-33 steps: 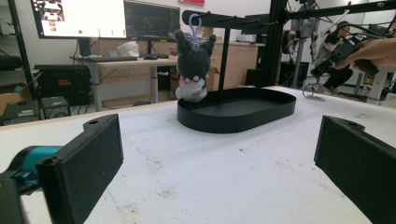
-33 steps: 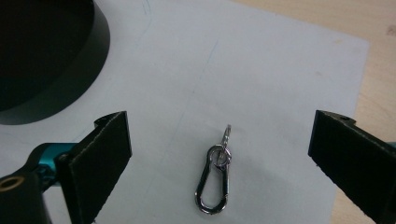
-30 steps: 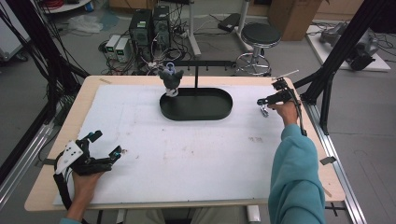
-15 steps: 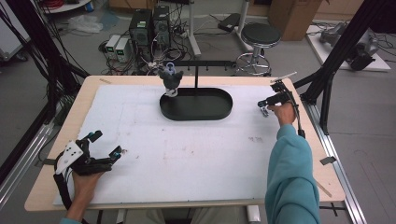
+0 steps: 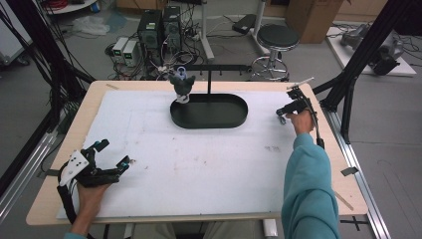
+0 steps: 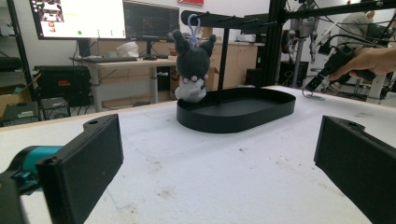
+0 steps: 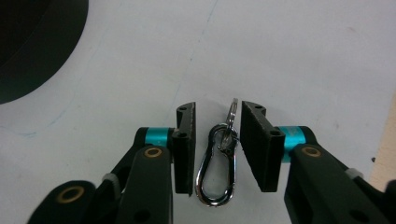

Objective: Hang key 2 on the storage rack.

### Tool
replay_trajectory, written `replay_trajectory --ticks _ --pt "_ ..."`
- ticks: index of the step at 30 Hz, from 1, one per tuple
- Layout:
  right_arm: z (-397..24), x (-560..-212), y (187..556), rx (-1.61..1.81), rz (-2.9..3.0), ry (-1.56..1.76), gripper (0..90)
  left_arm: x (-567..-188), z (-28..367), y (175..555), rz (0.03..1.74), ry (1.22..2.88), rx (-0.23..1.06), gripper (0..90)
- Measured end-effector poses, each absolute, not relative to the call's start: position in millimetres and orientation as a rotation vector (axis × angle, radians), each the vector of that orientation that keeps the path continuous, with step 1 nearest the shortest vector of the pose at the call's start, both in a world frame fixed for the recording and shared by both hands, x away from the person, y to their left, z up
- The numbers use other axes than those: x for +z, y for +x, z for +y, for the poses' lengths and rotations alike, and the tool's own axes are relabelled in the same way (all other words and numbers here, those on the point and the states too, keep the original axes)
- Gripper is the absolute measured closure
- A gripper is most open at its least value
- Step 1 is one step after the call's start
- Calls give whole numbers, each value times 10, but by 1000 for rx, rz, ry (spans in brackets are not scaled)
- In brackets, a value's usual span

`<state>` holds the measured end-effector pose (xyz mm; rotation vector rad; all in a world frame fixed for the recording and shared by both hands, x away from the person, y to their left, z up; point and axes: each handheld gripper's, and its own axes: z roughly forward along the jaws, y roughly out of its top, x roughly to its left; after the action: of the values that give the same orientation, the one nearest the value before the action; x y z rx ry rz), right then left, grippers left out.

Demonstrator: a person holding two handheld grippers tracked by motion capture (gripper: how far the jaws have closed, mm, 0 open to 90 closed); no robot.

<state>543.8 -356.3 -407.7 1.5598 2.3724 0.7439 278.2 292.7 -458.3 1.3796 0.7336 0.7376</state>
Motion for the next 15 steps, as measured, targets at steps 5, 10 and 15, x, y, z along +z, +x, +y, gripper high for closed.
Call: replay_trajectory --ticks 5,10,15 --pt "-3562 -4087 5438 739 2376 1579 731 -4583 2925 2782 731 1379 740 17" --pt "-3559 -4089 5440 726 2373 1576 773 -4583 2924 2779 727 1383 743 17" --pt "-3559 -4088 5441 721 2373 1575 814 -4584 2922 2778 728 1382 742 17"
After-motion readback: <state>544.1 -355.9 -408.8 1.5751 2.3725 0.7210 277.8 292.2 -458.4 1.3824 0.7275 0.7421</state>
